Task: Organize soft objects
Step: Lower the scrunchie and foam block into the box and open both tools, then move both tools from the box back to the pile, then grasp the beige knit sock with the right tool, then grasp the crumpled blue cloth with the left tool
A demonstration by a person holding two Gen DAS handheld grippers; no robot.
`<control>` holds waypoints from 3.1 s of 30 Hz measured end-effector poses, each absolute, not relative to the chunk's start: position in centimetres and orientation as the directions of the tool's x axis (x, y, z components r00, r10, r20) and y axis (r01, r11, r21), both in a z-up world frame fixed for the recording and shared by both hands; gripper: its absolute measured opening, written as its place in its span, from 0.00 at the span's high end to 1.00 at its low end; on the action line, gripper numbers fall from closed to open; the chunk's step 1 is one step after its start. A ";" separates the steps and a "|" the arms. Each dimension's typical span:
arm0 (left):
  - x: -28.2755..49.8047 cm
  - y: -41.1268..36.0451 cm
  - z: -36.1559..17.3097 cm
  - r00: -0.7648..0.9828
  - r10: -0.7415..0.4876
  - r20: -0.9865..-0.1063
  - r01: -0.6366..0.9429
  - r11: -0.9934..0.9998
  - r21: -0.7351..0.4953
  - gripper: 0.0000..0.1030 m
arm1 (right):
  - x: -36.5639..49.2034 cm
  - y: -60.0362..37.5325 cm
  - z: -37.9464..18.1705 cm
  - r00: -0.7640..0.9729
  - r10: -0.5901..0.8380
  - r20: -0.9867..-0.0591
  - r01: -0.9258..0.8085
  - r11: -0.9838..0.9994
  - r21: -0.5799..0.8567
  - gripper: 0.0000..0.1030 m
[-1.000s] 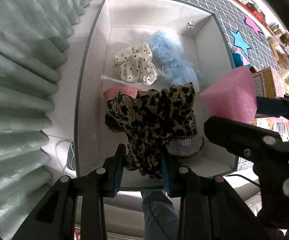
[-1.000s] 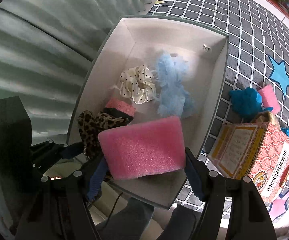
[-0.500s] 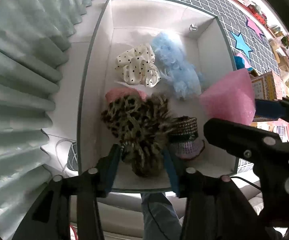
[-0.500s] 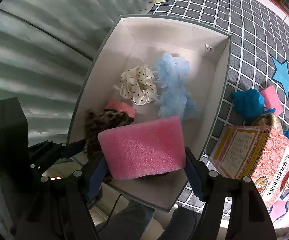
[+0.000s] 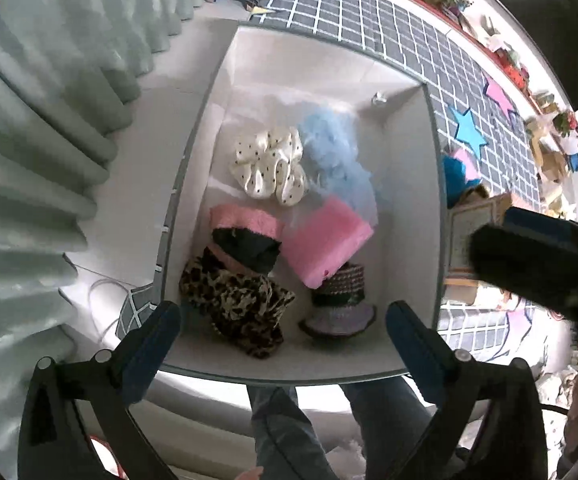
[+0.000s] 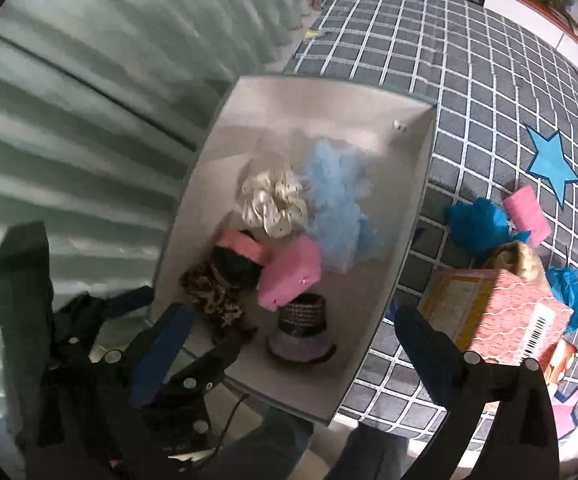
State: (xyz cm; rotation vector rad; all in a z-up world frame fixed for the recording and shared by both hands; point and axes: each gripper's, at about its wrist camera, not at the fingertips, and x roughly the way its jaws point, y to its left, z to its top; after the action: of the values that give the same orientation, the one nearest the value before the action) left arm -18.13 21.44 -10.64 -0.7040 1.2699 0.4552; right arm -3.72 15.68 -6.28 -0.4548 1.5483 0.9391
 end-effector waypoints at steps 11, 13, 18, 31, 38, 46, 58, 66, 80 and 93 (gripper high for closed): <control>-13.7 20.8 -5.9 0.339 -0.099 -0.936 -0.613 0.731 -0.299 0.00 | 3.9 10.3 1.2 -0.096 0.345 -0.934 -0.644 0.694 0.322 0.00; -12.5 20.1 -5.5 0.337 -0.101 -0.936 -0.597 0.746 -0.296 0.00 | 6.2 8.1 1.3 -0.061 0.337 -0.939 -0.600 0.740 0.305 0.00; -9.9 17.9 -5.5 0.318 -0.116 -0.941 -0.564 0.774 -0.286 0.00 | 11.2 2.2 -2.3 -0.075 0.265 -0.961 -0.434 0.860 0.270 0.00; -5.7 15.5 -6.1 0.218 -0.081 -0.972 -0.585 0.787 -0.197 0.00 | 15.0 1.2 -15.1 -0.387 0.296 -0.873 -0.234 0.885 0.403 0.00; -3.3 15.1 -6.4 0.174 -0.051 -0.983 -0.606 0.781 -0.148 0.00 | 14.9 2.9 -20.2 -0.540 0.293 -0.789 -0.207 0.862 0.462 0.00; 1.2 14.1 -6.5 0.131 -0.035 -0.991 -0.578 0.809 -0.105 0.00 | 15.0 1.4 -21.5 -0.605 0.353 -0.713 -0.131 0.839 0.527 0.56; 10.4 11.6 -10.0 -0.007 -0.068 -0.998 -0.490 0.870 -0.056 0.00 | 19.4 -6.1 -19.1 -0.490 0.558 -0.669 0.060 0.788 0.613 0.64; 13.9 9.9 -11.7 -0.065 -0.056 -0.996 -0.456 0.890 -0.020 0.00 | 22.9 -14.0 -18.3 -0.360 0.588 -0.724 0.151 0.803 0.577 0.64; 17.4 6.6 -12.8 -0.108 -0.033 -0.994 -0.370 0.929 0.010 0.00 | 24.8 -21.9 -16.8 -0.205 0.255 -0.945 -0.014 0.965 0.264 0.08; 20.3 -0.8 -18.8 -0.211 -0.113 -0.971 -0.388 0.922 -0.023 0.00 | 25.6 -20.1 -19.8 -0.170 0.096 -0.981 -0.118 0.986 0.117 0.08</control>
State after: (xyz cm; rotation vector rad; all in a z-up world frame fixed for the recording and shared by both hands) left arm 20.32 -0.75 -18.75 -0.3757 1.7800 0.2618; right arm 25.60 -20.12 -19.78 -0.0167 1.7316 0.1895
